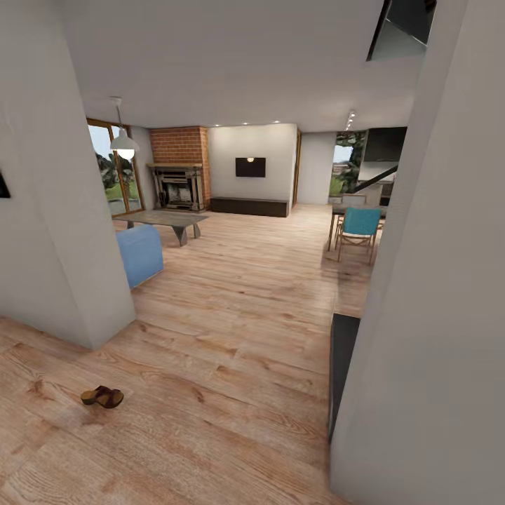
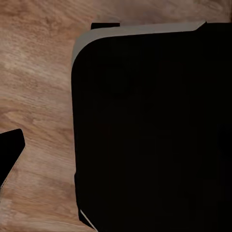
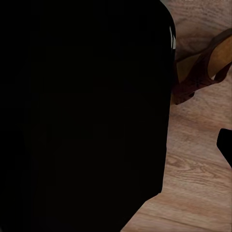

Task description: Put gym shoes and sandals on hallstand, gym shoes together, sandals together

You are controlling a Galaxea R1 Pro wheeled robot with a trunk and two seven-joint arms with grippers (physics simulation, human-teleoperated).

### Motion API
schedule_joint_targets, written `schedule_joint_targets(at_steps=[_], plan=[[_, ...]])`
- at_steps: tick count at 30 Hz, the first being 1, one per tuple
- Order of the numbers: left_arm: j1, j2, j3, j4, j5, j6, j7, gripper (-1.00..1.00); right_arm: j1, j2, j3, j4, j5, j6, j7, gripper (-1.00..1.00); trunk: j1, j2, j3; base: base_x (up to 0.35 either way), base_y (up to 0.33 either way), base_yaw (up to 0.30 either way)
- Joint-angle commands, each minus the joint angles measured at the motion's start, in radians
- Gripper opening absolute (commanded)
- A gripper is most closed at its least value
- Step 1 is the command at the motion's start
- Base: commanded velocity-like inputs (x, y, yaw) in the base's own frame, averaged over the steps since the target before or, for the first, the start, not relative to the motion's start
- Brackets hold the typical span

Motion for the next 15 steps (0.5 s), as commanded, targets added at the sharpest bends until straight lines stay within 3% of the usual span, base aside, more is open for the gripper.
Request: schedule_joint_targets(at_steps=[1,15], plan=[[0.000,0.000,0.000,-0.006,0.000,-0.008,0.000,1.00,0.000,0.000,0.001,0.000,0.001,0.000,0.000,1.00,0.000,0.000,-0.001,0.000,0.000,0.000],[-0.002,0.002,-0.001,-0.085,-0.005,-0.087,0.000,1.00,0.000,-0.002,0.003,-0.026,0.007,-0.001,0.002,1.00,0.000,0.000,-0.001,0.000,0.000,0.000]])
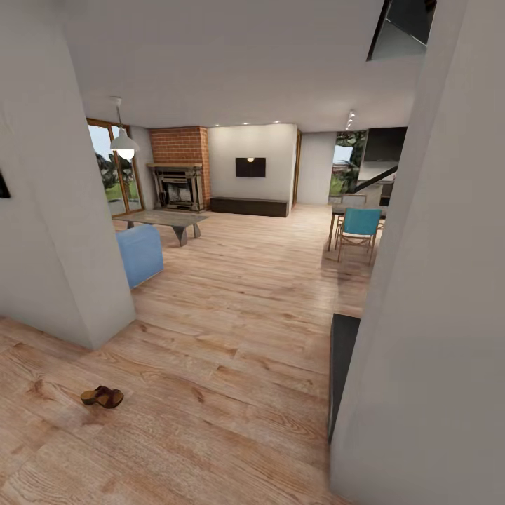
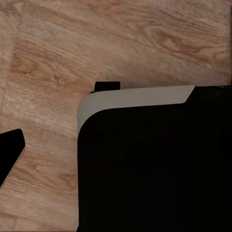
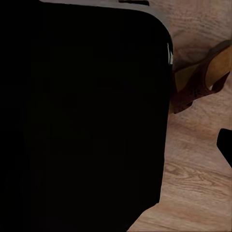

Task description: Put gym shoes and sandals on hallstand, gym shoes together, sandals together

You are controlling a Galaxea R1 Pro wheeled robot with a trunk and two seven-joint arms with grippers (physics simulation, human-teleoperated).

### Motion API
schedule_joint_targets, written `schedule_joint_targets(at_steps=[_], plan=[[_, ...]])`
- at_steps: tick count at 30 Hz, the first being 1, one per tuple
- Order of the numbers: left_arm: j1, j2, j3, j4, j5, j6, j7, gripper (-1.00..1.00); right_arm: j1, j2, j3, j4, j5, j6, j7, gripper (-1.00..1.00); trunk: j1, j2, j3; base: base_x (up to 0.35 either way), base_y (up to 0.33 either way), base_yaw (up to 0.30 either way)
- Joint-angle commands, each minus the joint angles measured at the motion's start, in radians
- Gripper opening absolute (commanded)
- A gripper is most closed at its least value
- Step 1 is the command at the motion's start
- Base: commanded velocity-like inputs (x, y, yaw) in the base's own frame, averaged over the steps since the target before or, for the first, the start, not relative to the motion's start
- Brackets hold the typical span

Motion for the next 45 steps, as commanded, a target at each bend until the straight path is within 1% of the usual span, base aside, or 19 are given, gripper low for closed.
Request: schedule_joint_targets(at_steps=[1,4,16,17,23,32,45], plan=[[-0.001,0.000,0.000,-0.006,-0.001,-0.009,0.000,1.00,0.000,0.000,0.000,-0.006,0.001,0.000,0.001,1.00,0.000,-0.001,-0.001,0.000,0.000,0.000],[-0.004,0.000,0.000,-0.023,-0.002,-0.015,0.000,1.00,0.000,0.000,0.000,-0.023,0.001,0.000,0.002,1.00,0.000,-0.001,-0.001,0.000,0.000,0.000],[-0.072,-0.007,-0.005,-0.091,-0.020,-0.016,-0.001,1.00,0.000,-0.001,0.000,-0.091,0.001,0.000,0.003,1.00,0.000,-0.001,-0.001,0.000,0.000,0.000],[-0.090,-0.008,-0.005,-0.381,-0.020,-0.016,-0.002,1.00,0.000,-0.001,0.000,-0.395,0.001,0.000,0.003,1.00,0.000,-0.001,-0.001,0.000,0.000,0.000],[-0.098,-0.010,-0.005,-0.375,-0.017,-0.017,-0.002,1.00,0.000,0.001,0.000,-0.423,0.001,0.000,0.003,1.00,0.000,-0.001,-0.001,0.000,0.000,0.000],[-0.098,-0.012,-0.007,-0.373,-0.014,-0.017,-0.002,1.00,0.000,0.002,0.000,-0.425,0.000,0.000,-0.002,1.00,0.000,-0.001,-0.002,0.000,0.000,0.018],[-0.098,-0.013,-0.009,-0.373,-0.012,-0.016,-0.006,1.00,0.000,0.002,-0.004,-0.420,-0.008,0.000,-0.002,1.00,0.000,-0.001,-0.011,0.000,0.000,0.240]])
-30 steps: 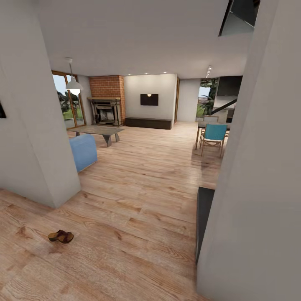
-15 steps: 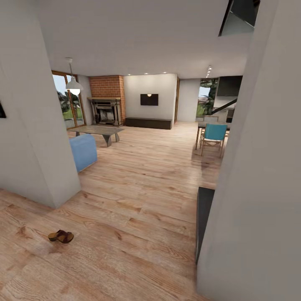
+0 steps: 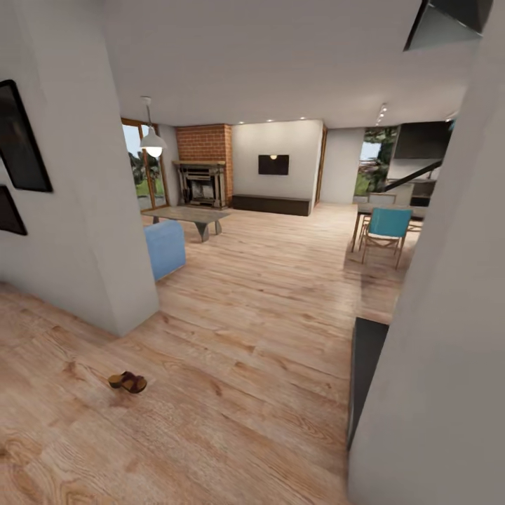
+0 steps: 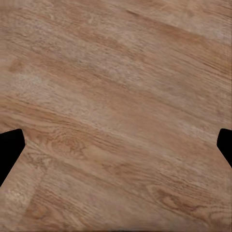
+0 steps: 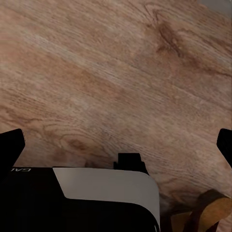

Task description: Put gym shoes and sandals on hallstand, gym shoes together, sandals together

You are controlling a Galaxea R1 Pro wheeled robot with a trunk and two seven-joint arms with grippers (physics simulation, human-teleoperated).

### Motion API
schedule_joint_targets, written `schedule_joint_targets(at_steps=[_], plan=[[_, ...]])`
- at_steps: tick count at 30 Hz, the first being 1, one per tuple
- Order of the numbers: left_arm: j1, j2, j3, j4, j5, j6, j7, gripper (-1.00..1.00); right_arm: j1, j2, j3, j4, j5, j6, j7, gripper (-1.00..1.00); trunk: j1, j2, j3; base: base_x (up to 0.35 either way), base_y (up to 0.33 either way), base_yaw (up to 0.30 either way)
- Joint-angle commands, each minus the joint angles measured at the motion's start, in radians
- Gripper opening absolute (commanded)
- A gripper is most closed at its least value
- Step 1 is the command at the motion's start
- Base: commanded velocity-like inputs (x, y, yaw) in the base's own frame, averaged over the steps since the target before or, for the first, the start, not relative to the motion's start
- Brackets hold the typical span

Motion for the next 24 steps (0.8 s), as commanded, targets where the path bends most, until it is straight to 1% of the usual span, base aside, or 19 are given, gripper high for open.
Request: schedule_joint_targets(at_steps=[1,5,8,24], plan=[[-0.001,0.000,0.000,0.001,-0.002,-0.003,0.000,1.00,0.000,0.000,0.000,-0.001,0.000,0.000,0.000,1.00,0.000,-0.001,-0.002,0.000,0.000,0.285],[-0.001,0.000,0.001,0.001,-0.002,-0.003,0.000,1.00,0.000,0.000,-0.001,-0.001,-0.001,0.000,0.000,1.00,0.000,-0.001,-0.004,0.000,0.007,0.286],[-0.001,0.000,0.001,0.001,-0.002,-0.003,0.000,1.00,0.000,0.000,-0.001,-0.001,-0.001,0.000,0.000,1.00,0.000,-0.001,-0.006,0.000,0.126,0.287],[-0.001,0.000,0.001,0.001,-0.002,-0.003,0.000,1.00,0.000,0.000,-0.002,-0.001,-0.001,0.000,0.000,1.00,0.000,-0.001,-0.017,0.000,0.292,0.287]])
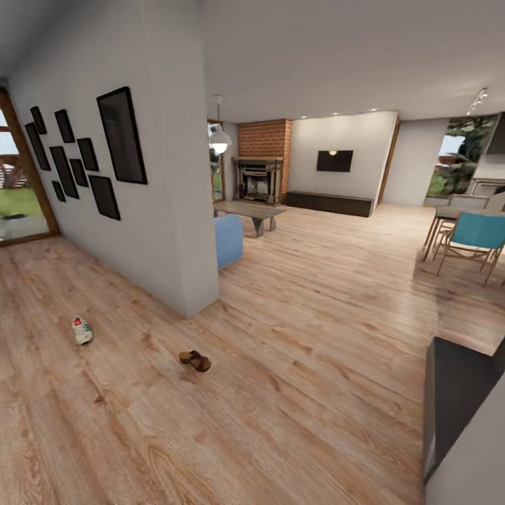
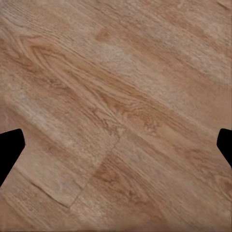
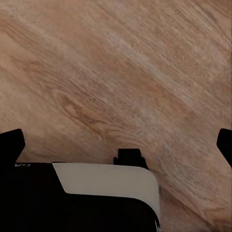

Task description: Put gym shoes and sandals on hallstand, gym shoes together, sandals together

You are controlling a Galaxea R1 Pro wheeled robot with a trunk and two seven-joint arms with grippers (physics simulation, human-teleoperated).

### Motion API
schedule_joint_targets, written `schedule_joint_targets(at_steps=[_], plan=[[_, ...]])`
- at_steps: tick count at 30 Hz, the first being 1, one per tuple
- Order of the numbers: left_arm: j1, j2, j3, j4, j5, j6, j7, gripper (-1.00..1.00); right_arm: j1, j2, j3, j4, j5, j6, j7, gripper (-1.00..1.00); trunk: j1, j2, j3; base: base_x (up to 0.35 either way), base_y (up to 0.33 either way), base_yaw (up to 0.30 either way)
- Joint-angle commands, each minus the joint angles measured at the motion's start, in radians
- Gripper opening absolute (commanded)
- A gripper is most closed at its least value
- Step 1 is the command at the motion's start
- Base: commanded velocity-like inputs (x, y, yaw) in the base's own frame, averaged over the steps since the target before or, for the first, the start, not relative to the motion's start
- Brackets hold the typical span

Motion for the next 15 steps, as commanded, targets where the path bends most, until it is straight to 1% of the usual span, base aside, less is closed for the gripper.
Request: schedule_joint_targets(at_steps=[1,5,9,11,15], plan=[[-0.001,0.000,0.000,0.001,-0.002,-0.004,-0.001,1.00,0.000,0.000,0.000,-0.001,0.000,0.000,0.000,1.00,0.000,-0.001,-0.002,0.000,0.311,0.287],[-0.001,0.000,0.000,0.001,-0.002,-0.004,-0.001,1.00,0.000,0.000,-0.001,-0.001,0.000,0.000,0.000,1.00,0.000,-0.001,-0.004,0.000,0.303,0.287],[-0.001,0.000,0.000,0.001,-0.002,-0.004,-0.001,1.00,0.000,0.000,-0.001,-0.001,0.000,0.000,0.000,1.00,0.000,-0.001,-0.007,0.000,0.117,0.255],[-0.001,0.000,0.000,0.001,-0.002,-0.004,-0.001,1.00,0.000,-0.001,-0.002,-0.001,0.000,0.000,0.000,1.00,0.000,-0.001,-0.008,0.000,0.045,0.137],[-0.001,0.000,0.001,0.001,-0.001,-0.004,0.000,1.00,0.000,-0.002,-0.002,-0.003,0.000,0.000,0.003,1.00,0.000,-0.001,-0.008,0.000,0.011,0.034]])
